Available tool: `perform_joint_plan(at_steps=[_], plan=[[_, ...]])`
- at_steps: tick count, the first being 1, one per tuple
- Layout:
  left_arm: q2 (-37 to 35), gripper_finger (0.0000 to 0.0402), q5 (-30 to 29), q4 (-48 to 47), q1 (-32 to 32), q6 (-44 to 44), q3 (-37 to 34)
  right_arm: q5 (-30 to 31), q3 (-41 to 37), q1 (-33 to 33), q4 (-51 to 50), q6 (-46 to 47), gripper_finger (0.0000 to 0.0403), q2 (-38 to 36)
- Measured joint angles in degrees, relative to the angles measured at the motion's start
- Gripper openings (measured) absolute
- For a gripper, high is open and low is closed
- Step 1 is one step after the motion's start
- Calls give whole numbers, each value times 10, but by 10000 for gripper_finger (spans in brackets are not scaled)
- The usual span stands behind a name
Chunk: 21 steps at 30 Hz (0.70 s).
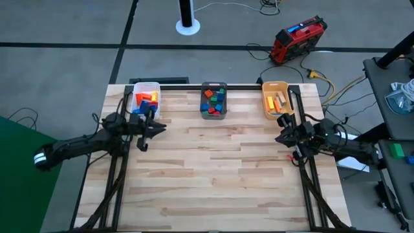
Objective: Sort blocks by size
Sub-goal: Return to Home Position
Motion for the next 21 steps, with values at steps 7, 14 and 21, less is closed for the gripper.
perform_joint_plan(at_steps=[7, 14, 21], plan=[[-11, 36, -9, 52, 0, -3, 1, 2, 0, 0, -26, 28, 13, 4], [-4, 36, -9, 49, 0, -5, 18, 1, 0, 0, -27, 115, 13, 29], [2, 36, -9, 48, 0, -5, 24, 1, 0, 0, -27, 106, 13, 36]])
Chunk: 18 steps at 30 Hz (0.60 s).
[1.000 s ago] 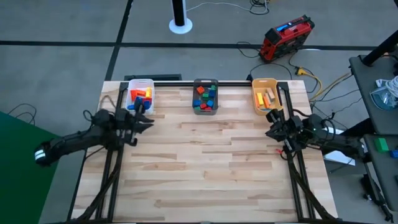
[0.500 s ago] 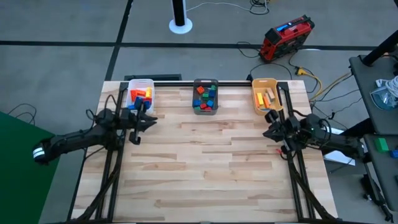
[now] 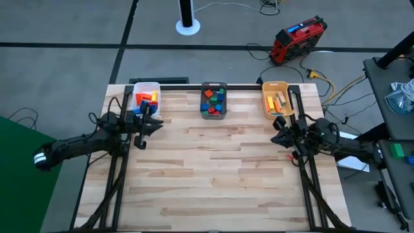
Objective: Sort blocks by size
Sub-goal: Return to Home Position
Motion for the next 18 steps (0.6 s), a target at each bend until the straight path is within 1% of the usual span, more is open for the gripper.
perform_joint_plan(at_steps=[2, 3, 5, 7, 10, 14, 18], plan=[[-1, 36, -1, -4, -6, 0, 0, 0, 0, 0, 0, 1, 13, 0], [-13, 36, -15, -24, -25, 0, 0, 0, 0, 0, 0, 1, 13, 0], [-59, 36, -54, -45, -69, 0, -6, 0, 0, 0, -1, 1, 13, 0], [-83, 36, -69, -28, -94, 0, -8, 0, 0, 0, 0, 1, 13, 2], [-112, 36, -71, -55, -115, 0, -18, 0, 0, 0, 0, 1, 13, 7], [-186, 36, -73, -59, -150, 0, -18, -1, 0, 0, -7, 1, 13, 8], [-243, 36, -73, -87, -154, 2, -22, -1, 0, 0, -12, 1, 13, 8]])
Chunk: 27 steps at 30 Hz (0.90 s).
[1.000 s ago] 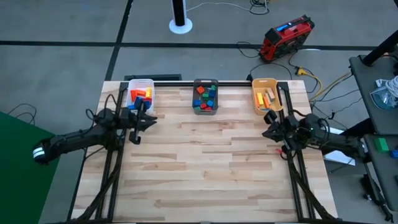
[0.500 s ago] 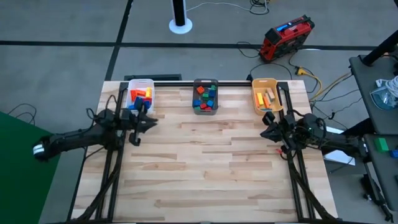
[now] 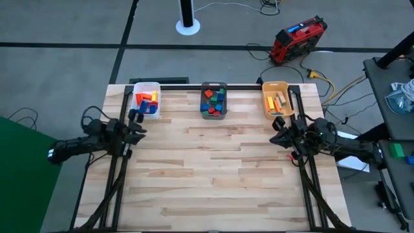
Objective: Sort blocks by size
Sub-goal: Return to Home Position
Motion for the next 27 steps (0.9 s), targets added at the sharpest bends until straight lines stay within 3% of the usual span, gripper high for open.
perform_joint_plan(at_steps=[4, 9, 11, 15, 21, 27], plan=[[-3, 36, -14, -45, -10, 7, -2, 0, 0, 0, -1, 0, 13, 0], [-4, 36, -158, -182, -50, 4, -2, 0, 0, 0, 0, 0, 13, 0], [-4, 36, -186, -223, -66, 10, -2, 0, 0, 0, -1, 0, 13, 0], [-4, 36, -193, -303, -103, 37, -2, 0, 0, 0, -1, 0, 13, 0], [-4, 36, -205, -304, -120, 122, -2, 0, 0, 0, -1, 0, 13, 0], [-1, 36, -208, -300, -120, 132, -1, 0, 0, 0, -1, 0, 13, 0]])
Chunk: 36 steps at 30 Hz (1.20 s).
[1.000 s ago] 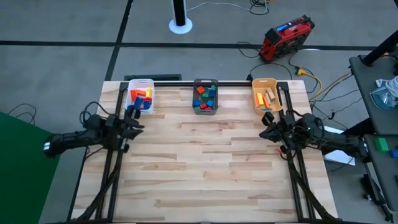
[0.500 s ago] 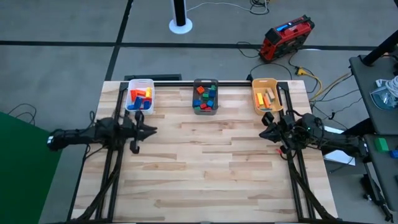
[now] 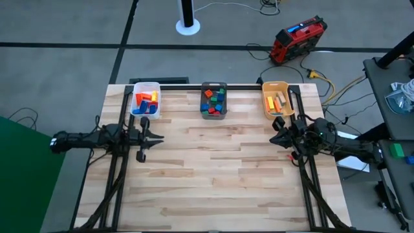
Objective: Sort blocks by size
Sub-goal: Return to Home Position
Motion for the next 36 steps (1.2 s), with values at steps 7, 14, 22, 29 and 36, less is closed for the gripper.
perform_joint_plan(at_steps=[7, 14, 22, 29, 36], plan=[[2, 36, 0, 1, 0, 0, 2, 0, 0, 0, 0, 0, 13, 0], [3, 36, 0, 2, 0, 0, 2, 0, 0, 0, 0, 0, 13, 0], [4, 36, 0, 3, 0, 0, 3, 0, 0, 0, 0, 0, 13, 0], [4, 36, 0, 3, 0, -1, 3, -6, 0, 0, -14, 0, 13, -1], [5, 36, 1, 3, 0, -1, 3, -1, 0, 28, -86, -94, 13, -2]])
